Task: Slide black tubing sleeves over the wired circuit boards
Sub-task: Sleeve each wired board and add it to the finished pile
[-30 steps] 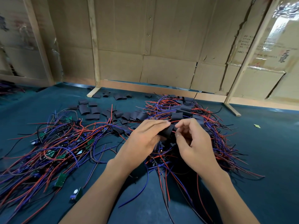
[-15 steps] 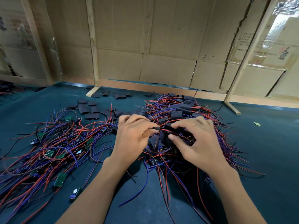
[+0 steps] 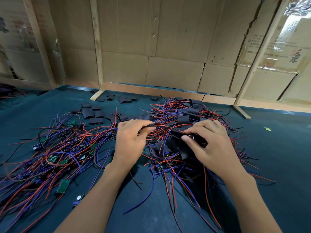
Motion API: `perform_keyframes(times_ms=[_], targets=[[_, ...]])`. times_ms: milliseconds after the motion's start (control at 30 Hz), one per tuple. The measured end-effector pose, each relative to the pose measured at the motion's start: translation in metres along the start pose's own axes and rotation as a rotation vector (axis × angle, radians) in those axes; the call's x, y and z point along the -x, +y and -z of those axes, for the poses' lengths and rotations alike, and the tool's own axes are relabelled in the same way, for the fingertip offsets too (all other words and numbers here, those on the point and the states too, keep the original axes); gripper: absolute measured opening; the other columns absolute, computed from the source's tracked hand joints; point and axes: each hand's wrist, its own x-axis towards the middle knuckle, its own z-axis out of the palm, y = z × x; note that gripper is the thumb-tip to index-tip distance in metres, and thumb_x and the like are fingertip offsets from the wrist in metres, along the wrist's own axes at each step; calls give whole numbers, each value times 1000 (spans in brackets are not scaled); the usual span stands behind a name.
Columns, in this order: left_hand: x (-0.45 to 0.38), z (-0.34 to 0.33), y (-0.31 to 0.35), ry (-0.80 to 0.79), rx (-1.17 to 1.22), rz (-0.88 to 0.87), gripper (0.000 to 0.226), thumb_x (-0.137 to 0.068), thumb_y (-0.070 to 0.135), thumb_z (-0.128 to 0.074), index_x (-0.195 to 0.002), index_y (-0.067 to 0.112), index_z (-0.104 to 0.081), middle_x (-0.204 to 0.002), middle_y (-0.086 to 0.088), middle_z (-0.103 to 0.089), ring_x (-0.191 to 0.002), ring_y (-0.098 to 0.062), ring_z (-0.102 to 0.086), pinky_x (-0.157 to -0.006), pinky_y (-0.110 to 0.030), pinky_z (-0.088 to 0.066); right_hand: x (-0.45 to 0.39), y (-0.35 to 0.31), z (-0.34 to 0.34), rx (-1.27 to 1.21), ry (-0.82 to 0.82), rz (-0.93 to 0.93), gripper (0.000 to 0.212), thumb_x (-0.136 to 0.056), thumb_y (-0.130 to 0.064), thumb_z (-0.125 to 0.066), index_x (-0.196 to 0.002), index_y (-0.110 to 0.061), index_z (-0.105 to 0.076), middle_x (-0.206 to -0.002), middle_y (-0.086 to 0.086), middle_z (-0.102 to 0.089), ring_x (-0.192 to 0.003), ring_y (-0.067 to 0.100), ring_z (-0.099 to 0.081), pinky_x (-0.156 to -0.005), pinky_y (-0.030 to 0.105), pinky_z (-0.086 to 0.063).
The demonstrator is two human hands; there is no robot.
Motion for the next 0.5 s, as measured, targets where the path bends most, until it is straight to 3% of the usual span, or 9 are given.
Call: perform_keyframes(times_ms=[133,233,300,367,500], targets=[[-1,1,3,3,-24,-74,13,-84,19,-72,-95,23,-78,-79,20,-67,-90,16,-48,-85,-43,-44,0,2,0,-15,91,19,12,-98,-24,-64,-101,-17,-73,-102,-8,-71,-95,21,-64,-87,39,-45],[-1,1,4,16,-36,-117,11,-85,19,-73,-94,20,-78,-82,24,-65,-89,11,-51,-86,-37,-41,-1,1,1,-131,133,-23,13,-96,-22,-69,-105,-15,-73,-101,-6,-70,-89,13,-66,-81,30,-52],[-1,2,2,-5,-47,-150,11,-85,16,-74,-95,20,-77,-85,24,-66,-87,9,-55,-89,-34,-39,-1,-2,1,-212,159,-65,21,-88,-23,-77,-107,-18,-71,-98,-5,-68,-85,6,-65,-80,17,-50],[-2,3,2,-36,-81,-205,10,-87,14,-74,-95,17,-77,-90,19,-70,-83,-3,-62,-91,-30,-35,-2,-4,2,-257,174,-98,28,-81,-27,-82,-105,-20,-68,-94,-4,-67,-83,7,-65,-78,11,-46],[-3,3,3,-34,-111,-237,8,-87,15,-73,-93,16,-77,-89,13,-73,-77,-13,-65,-89,-31,-36,-3,-4,7,-397,169,-113,25,-78,-23,-85,-96,-24,-68,-97,-5,-65,-90,16,-65,-80,23,-50]])
